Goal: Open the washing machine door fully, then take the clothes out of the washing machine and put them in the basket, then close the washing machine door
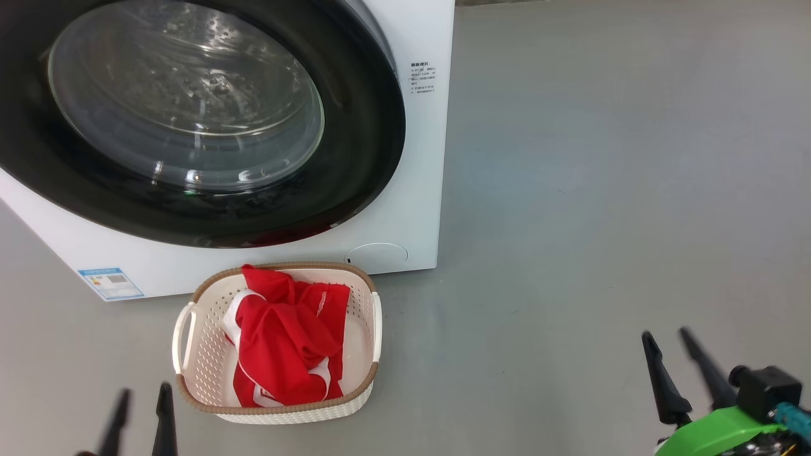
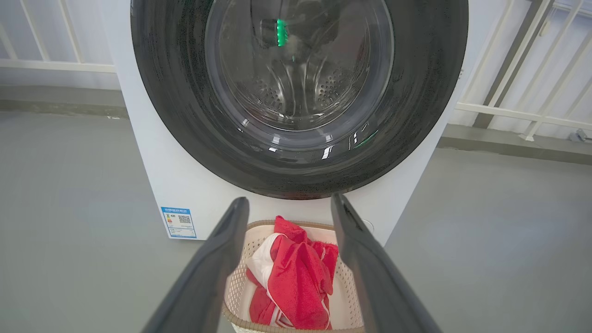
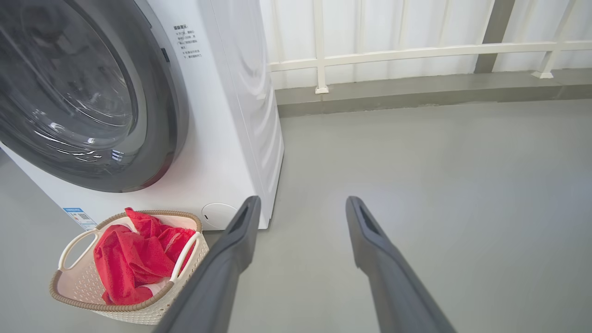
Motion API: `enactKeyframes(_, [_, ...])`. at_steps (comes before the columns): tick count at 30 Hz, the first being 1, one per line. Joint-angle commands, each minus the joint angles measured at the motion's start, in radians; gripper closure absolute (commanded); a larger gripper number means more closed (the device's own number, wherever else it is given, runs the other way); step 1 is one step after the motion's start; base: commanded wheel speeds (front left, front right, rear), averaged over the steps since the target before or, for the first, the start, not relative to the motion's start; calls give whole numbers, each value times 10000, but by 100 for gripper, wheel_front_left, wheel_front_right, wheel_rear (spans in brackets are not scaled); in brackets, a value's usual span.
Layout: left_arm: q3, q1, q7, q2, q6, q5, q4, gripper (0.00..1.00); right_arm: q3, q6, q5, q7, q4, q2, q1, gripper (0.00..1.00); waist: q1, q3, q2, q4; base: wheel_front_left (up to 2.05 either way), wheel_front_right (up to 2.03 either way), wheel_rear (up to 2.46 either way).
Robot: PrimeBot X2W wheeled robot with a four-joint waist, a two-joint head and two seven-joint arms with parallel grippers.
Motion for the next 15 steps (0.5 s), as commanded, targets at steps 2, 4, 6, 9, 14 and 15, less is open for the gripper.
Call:
enactKeyframes(2, [-32, 39, 32, -79, 0, -16, 215, 100, 15, 0, 22, 7, 234, 112, 32, 100, 0, -1, 0, 2, 0, 0, 0])
enactKeyframes(4, [-72, 97, 70, -238, 0, -40, 452, 100, 30, 0, 40, 16, 498, 265, 55, 100, 0, -1, 0, 2, 0, 0, 0])
enactKeyframes(6, [-69, 88, 115, -266, -1, -215, 482, 100, 21, 0, 211, 67, 522, 304, 50, 100, 1, -5, 0, 9, 0, 0, 0])
enactKeyframes(9, [-59, 61, 175, -268, -1, -426, 482, 100, 6, -1, 423, 126, 501, 321, 44, 100, 6, -21, 0, 22, 0, 0, 0])
enactKeyframes(14, [-31, -25, 348, -275, -3, -1063, 499, 100, -34, -2, 1063, 304, 439, 372, 35, 100, 7, -63, 0, 58, 0, 0, 0])
enactKeyframes(15, [-27, -45, 376, -276, -3, -1165, 506, 100, -40, -2, 1166, 332, 433, 380, 28, 100, 3, -61, 0, 64, 0, 0, 0])
